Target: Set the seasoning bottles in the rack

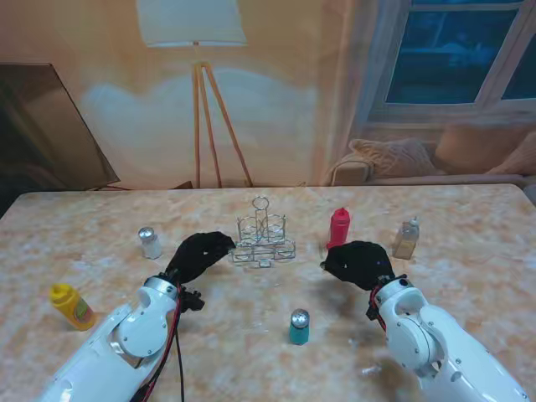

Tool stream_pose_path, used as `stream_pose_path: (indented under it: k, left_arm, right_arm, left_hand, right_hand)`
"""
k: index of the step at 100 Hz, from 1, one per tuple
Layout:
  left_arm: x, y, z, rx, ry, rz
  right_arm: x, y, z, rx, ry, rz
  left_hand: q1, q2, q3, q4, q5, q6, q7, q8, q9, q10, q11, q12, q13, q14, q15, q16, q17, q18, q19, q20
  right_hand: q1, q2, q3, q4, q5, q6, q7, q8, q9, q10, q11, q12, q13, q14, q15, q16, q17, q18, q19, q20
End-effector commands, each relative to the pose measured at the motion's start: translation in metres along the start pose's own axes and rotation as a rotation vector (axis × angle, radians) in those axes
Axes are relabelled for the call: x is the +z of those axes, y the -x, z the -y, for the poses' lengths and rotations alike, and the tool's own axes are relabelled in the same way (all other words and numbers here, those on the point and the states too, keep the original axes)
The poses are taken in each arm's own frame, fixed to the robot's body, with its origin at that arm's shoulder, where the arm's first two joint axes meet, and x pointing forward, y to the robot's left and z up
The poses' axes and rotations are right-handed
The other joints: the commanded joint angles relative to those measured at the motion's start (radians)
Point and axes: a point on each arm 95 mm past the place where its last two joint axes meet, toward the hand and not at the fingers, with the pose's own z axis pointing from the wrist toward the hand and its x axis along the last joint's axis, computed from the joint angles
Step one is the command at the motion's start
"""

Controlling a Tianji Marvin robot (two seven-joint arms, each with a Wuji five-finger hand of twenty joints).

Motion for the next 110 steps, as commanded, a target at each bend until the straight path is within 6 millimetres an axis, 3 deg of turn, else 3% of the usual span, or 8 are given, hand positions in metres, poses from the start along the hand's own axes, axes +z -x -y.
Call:
stream_pose_path:
  k: [1,67,110]
  left_arm:
    - [0.0001,0.0001,-0.0027,-0.005,0.020,-0.008]
    - [0.0012,-0.0005,-0.0008,-0.009,0.029,-0.022]
    - [-0.0046,0.0023,0.0015,-0.008,0.014,-0.014]
  right_arm:
    - [-0.0026,-0.0037,0.0047,0.004,-0.022,-0.009]
    - [-0.0011,-0.0006,0.0048,-0.005,-0.032,-0.001]
    - [-0.0045,-0.0093,-0.0007,0.007,-0.022,-0.037]
  left_hand:
    - [0.008,-0.003,-0.027,-0.001,-0.022,-0.008,0.023,-0.004,0.008,-0.004,0.012,0.010,0.007,0.005,0.001,0.024,-0.014,0.011,-0.010,0.003]
    - [0.009,0.003,-0.044,-0.002,-0.023,-0.006,0.025,-0.008,0.007,-0.004,0.008,0.010,0.006,0.006,-0.005,0.024,-0.004,0.015,-0.010,0.014]
    - [0.011,0.007,-0.056,-0.001,-0.023,-0.006,0.021,-0.008,0.006,-0.004,0.006,0.010,0.005,0.007,-0.009,0.023,-0.004,0.015,-0.013,0.016]
  right_hand:
    - [0.007,-0.016,0.009,-0.020,-0.009,-0.028,0.003,-0.005,0.016,0.005,-0.002,-0.022,0.012,-0.002,0.000,-0.007,-0.011,0.014,0.000,0.005]
    - [0.007,-0.017,0.009,-0.020,-0.009,-0.027,0.001,-0.005,0.015,0.006,-0.003,-0.022,0.012,0.000,-0.001,-0.007,-0.011,0.015,0.002,0.007]
    - [0.008,-0.023,0.008,-0.022,-0.033,-0.022,-0.009,-0.013,-0.001,0.011,-0.014,-0.025,0.000,0.000,-0.012,-0.011,-0.015,0.011,-0.004,0.006]
